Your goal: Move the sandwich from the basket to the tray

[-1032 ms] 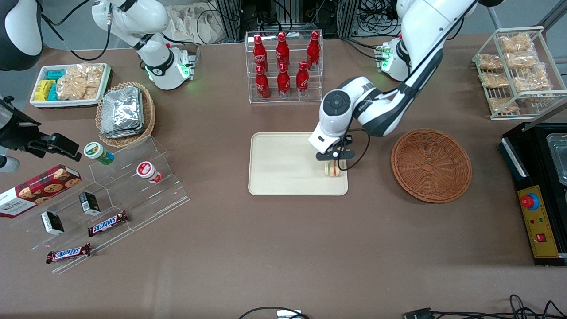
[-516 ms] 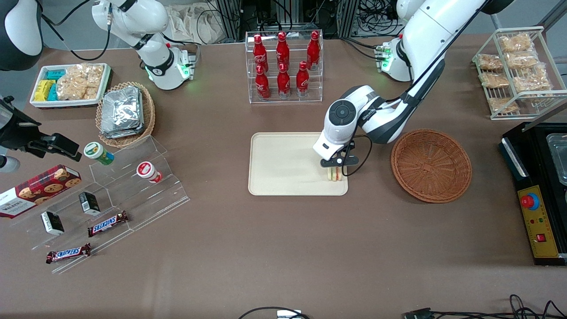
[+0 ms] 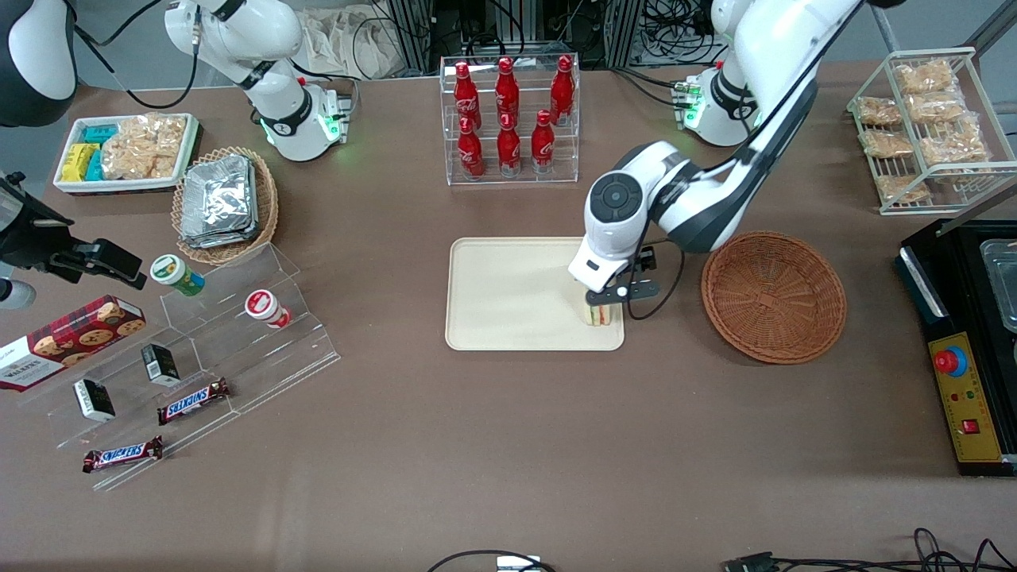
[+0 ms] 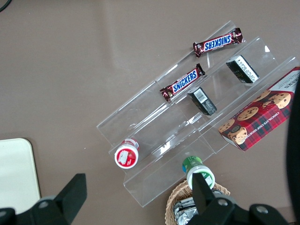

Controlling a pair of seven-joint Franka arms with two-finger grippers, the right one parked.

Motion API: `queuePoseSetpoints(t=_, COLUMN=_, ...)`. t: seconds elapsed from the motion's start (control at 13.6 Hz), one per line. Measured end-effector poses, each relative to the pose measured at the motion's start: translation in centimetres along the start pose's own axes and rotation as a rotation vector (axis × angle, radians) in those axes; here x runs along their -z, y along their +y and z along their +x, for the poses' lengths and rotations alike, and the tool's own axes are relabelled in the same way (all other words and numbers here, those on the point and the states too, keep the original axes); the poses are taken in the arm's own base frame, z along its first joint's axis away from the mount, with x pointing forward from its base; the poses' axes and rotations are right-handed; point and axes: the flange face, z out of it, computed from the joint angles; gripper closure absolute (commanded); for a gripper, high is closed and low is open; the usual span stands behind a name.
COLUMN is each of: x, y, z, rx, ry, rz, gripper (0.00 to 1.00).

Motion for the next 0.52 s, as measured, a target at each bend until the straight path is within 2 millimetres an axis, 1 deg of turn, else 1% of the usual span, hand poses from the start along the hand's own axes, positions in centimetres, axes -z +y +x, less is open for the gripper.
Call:
queuePoseSetpoints(t=0.07, x=3.0, y=-0.7, z=0.2, rx=0.015, ry=0.002, rz=-0.001, gripper=0.00)
queuePoseSetpoints(t=0.15, x=6.4, y=-2.0, z=0.5, rx=0.007, ry=-0.010, rz=-0.005, gripper=0.00)
queuePoseSetpoints(t=0.22, x=9.7, y=-4.1, z=1.0, rx=0.000, ry=-0.032, rz=-0.015, gripper=0.00)
queuePoseSetpoints(t=0.29, x=12.7, y=-7.2, z=2.0, rx=0.008, ry=-0.047, rz=-0.032, gripper=0.00)
queuePoseSetpoints(t=0.37, x=15.4, y=-11.2, z=3.3, rx=0.012, ry=-0.044, rz=-0.055, gripper=0.00)
queuePoseSetpoints(t=0.44, x=17.4, y=-15.5, z=4.3, rx=0.007, ry=-0.032, rz=-0.074, gripper=0.00)
queuePoseSetpoints(t=0.52, x=18.9, y=-19.9, z=4.9, rx=0.009, ry=-0.018, rz=-0.086, gripper=0.00)
